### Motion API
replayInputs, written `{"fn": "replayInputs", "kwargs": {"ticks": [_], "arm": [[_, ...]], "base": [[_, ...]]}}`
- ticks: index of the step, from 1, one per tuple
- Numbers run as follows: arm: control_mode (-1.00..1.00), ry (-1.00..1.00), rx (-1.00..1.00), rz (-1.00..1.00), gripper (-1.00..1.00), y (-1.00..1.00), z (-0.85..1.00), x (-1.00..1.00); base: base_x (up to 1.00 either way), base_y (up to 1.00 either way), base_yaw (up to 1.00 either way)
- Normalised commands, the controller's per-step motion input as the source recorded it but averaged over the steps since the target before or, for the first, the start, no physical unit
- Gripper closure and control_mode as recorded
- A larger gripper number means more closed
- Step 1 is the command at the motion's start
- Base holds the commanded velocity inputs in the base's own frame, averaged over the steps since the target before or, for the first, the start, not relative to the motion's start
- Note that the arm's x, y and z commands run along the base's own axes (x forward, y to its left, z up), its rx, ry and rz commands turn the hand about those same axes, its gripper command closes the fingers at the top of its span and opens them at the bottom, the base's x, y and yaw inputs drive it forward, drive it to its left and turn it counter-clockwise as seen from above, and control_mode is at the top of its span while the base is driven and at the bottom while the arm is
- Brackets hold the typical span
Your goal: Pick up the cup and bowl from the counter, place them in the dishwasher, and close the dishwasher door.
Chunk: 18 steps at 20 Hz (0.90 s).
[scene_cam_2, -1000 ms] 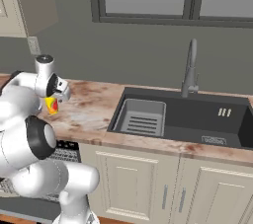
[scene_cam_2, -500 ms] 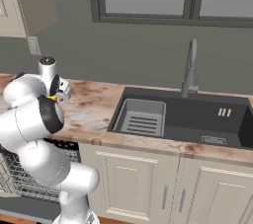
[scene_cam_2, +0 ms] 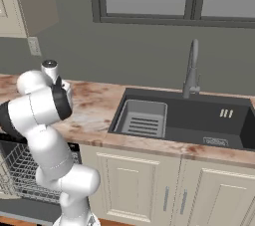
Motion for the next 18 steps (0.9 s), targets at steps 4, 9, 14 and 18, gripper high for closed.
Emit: {"fn": "replayInputs", "kwargs": {"ticks": [4,9,14,18], "arm": [[-1.00,0.00,0.00,0.00,-1.00,0.11,-0.19,0.32],[-1.00,0.00,0.00,0.00,-1.00,0.06,-0.18,0.35],[-1.00,0.00,0.00,0.00,-1.00,0.13,-0.29,0.24],[-1.00,0.00,0.00,0.00,-1.00,0.12,-0.24,0.24]], "base": [[0.00,0.00,0.00],[0.00,0.00,0.00],[0.00,0.00,0.00],[0.00,0.00,0.00]]}}
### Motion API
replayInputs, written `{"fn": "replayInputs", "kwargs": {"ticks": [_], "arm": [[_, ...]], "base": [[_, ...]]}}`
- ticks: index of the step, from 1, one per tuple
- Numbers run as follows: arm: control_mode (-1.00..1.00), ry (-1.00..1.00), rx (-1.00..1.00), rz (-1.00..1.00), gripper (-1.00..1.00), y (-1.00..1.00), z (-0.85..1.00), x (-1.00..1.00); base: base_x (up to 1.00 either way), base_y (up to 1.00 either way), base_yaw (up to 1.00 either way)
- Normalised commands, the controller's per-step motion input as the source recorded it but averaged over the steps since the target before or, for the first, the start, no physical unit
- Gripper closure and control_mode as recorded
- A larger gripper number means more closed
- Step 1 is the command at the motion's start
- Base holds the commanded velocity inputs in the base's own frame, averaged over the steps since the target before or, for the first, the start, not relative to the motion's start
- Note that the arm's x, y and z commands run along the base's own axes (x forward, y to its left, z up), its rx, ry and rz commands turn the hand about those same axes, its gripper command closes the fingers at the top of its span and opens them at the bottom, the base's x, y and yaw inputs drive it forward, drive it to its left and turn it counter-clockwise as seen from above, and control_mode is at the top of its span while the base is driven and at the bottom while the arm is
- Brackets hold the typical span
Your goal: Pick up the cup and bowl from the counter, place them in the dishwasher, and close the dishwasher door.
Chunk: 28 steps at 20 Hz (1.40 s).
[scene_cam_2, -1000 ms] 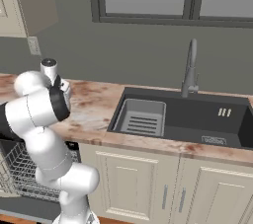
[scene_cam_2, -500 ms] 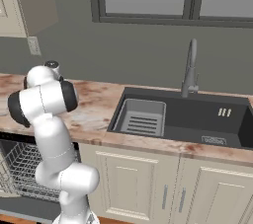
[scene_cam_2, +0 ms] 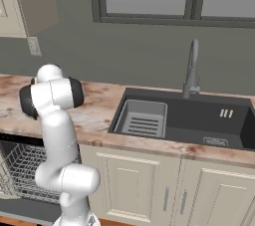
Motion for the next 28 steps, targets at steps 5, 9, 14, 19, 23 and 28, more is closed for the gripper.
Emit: {"fn": "replayInputs", "kwargs": {"ticks": [5,9,14,19,23,28], "arm": [[-1.00,0.00,0.00,0.00,-1.00,0.05,-0.10,0.24],[-1.00,0.00,0.00,0.00,-1.00,0.03,-0.12,0.21],[-1.00,0.00,0.00,0.00,1.00,0.08,-0.17,0.09],[-1.00,-0.01,0.00,0.00,1.00,0.01,-0.01,-0.02],[-1.00,-0.02,0.00,0.03,1.00,-0.04,0.00,-0.20],[-1.00,-0.09,0.00,0.07,1.00,-0.08,0.00,-0.39]], "base": [[0.00,0.00,0.00],[0.00,0.00,0.00],[0.00,0.00,0.00],[0.00,0.00,0.00],[0.00,0.00,0.00],[0.00,0.00,0.00]]}}
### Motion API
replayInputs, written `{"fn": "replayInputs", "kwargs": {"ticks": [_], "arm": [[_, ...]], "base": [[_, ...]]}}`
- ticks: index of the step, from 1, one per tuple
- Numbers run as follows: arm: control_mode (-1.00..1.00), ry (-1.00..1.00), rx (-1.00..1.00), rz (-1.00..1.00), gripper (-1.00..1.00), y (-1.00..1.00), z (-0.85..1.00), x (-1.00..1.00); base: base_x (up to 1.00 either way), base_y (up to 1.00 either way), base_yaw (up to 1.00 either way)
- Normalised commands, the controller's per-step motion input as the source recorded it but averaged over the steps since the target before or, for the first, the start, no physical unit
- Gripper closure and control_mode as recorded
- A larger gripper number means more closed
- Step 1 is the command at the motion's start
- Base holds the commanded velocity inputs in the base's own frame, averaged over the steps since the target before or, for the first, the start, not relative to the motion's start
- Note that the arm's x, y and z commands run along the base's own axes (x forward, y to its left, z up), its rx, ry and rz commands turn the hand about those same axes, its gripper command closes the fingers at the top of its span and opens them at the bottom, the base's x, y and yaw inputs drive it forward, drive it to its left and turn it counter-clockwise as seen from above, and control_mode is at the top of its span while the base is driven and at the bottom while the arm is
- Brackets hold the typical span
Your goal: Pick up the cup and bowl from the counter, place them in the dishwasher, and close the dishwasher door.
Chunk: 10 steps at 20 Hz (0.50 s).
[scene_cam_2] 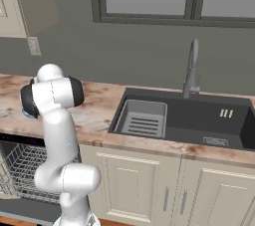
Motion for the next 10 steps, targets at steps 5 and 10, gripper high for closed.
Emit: {"fn": "replayInputs", "kwargs": {"ticks": [5,10], "arm": [[-1.00,-0.17,0.00,0.08,1.00,-0.02,0.26,-0.65],[-1.00,-0.20,0.00,0.10,1.00,-0.03,0.46,-0.68]], "base": [[0.00,0.00,0.00],[0.00,0.00,0.00]]}}
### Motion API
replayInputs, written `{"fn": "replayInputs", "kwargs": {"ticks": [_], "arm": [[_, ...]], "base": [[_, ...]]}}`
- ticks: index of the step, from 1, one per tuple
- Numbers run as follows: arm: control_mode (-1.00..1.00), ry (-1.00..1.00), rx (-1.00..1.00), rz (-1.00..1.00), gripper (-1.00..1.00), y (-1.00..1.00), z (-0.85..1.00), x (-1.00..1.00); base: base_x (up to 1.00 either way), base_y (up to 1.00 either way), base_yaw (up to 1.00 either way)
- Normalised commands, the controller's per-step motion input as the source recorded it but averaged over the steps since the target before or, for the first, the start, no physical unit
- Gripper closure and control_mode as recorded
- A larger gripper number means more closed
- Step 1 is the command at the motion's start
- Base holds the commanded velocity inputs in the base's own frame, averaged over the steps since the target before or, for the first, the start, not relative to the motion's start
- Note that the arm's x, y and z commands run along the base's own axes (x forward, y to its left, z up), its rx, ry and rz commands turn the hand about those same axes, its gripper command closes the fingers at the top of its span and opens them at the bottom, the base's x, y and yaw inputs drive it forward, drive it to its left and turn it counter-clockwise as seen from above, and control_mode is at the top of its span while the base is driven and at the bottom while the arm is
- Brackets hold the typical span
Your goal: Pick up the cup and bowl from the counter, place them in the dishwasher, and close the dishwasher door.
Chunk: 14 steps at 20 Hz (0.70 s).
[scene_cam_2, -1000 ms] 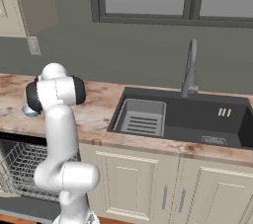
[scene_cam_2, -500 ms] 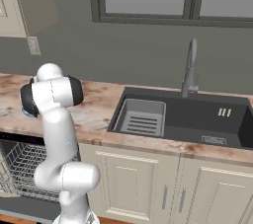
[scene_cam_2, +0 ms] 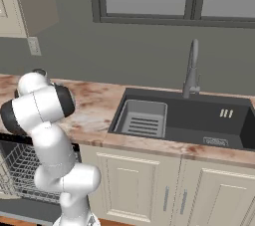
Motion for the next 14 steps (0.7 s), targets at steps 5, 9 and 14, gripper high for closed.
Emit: {"fn": "replayInputs", "kwargs": {"ticks": [5,9,14], "arm": [[-1.00,-0.16,0.01,0.13,1.00,-0.17,0.29,-0.66],[-1.00,-0.13,0.00,0.16,1.00,-0.24,0.18,-0.68],[-1.00,-0.12,0.00,0.16,1.00,-0.24,0.14,-0.73]], "base": [[0.00,0.00,0.00],[0.00,0.00,0.00],[0.00,0.00,0.00]]}}
